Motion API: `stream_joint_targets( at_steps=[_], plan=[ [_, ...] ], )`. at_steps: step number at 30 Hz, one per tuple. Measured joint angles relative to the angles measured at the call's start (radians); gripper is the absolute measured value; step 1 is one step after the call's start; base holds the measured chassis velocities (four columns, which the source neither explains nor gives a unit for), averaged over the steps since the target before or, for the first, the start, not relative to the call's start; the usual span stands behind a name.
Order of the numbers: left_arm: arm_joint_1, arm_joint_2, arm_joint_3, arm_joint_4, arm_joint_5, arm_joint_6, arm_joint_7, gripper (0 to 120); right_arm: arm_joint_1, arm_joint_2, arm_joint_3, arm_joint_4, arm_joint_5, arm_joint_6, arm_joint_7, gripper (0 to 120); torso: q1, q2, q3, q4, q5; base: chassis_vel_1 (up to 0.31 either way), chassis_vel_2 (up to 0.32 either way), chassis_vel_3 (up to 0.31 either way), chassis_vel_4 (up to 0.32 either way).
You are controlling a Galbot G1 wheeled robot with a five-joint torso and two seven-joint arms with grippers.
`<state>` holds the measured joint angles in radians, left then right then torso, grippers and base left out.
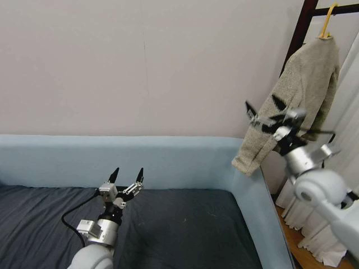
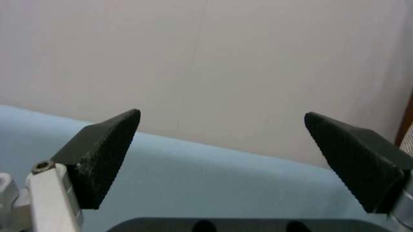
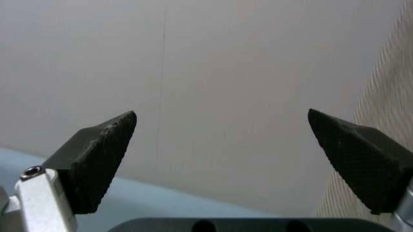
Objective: Pick up the clothes from the sofa and hang them on the clothes hanger.
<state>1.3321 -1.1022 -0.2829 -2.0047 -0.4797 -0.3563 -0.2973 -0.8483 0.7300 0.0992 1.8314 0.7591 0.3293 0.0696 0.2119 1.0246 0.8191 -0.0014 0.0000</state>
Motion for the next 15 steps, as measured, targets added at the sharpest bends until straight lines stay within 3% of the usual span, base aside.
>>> stream_joint_targets(
  at_steps=[5, 11, 15],
  plan=[
    [0.106, -0.138, -0.049, 0.044, 0.113, -0.08, 0.006, 100, -0.217, 0.152, 0.04, -0.076, -0.153, 0.127, -0.029, 100, 0.0, 0.0, 0.0, -0.0001, -0.0001, 0.0, 0.0, 0.0, 0.0],
    [0.195, -0.147, -0.044, 0.051, 0.183, -0.12, 0.004, 100, -0.361, 0.227, 0.112, -0.053, -0.267, 0.167, 0.004, 100, 0.0, 0.0, 0.0, 0.0, 0.0, 0.0, 0.0, 0.0, 0.0],
    [0.253, -0.168, -0.053, 0.037, 0.213, -0.146, -0.009, 100, -0.522, 0.306, 0.284, -0.011, -0.436, 0.159, 0.088, 100, 0.0, 0.0, 0.0, -0.0003, 0.0, 0.0, 0.0, 0.0, 0.0]
  ],
)
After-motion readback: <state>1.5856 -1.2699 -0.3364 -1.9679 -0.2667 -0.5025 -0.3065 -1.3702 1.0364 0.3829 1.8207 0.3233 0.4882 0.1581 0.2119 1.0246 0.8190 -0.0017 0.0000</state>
